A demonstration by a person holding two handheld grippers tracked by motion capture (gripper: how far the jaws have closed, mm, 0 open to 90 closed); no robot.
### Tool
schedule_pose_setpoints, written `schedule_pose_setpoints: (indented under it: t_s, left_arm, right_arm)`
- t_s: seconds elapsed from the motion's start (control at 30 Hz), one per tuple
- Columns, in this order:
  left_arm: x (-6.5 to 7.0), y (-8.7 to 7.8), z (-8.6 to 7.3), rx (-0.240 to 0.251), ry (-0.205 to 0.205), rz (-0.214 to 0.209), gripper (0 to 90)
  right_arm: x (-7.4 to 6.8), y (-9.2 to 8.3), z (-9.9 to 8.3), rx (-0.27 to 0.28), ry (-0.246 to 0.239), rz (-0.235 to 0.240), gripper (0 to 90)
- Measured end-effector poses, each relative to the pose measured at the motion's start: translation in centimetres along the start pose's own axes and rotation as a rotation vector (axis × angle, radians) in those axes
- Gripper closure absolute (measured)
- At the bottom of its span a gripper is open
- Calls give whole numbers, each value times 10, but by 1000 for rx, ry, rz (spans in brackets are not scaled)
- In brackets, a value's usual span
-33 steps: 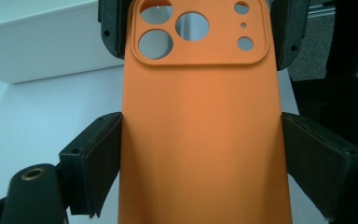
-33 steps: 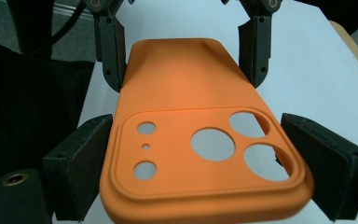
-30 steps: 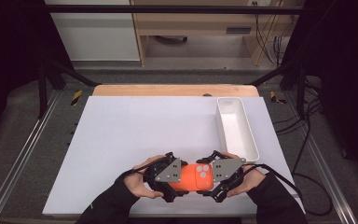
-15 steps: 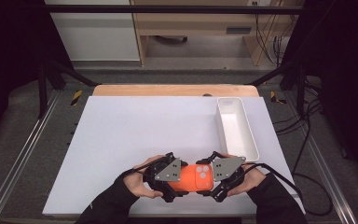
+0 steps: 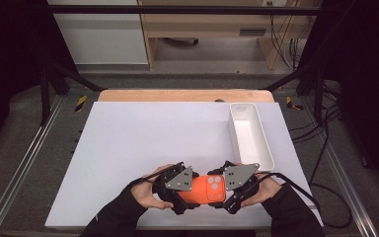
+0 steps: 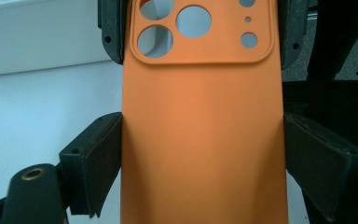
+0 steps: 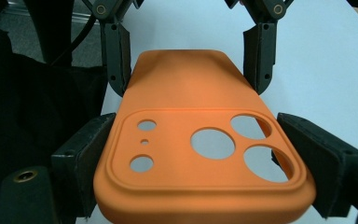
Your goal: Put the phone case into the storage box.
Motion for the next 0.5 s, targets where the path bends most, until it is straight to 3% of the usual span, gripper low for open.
schedule_pose_setpoints:
  t_s: [0.33,0.5]
  left_arm:
    - [-2,-3,2,24,-20,15,150]
    - [-4,-9,4,52,-41,37,96]
  right_arm:
    - [2,-3,1,-2,13,-5,160]
    - [3,-9,0,-21,17,-11,161]
Point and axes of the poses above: each handheld gripper's, and its own axes: y roughly forward along the jaws, z roughly out of its top, x roughly to its right, the point moved 8 cm from there along y, roughly forward along the jaws, and after that the axes turned 8 degrees about y, right-handed, at the moved point
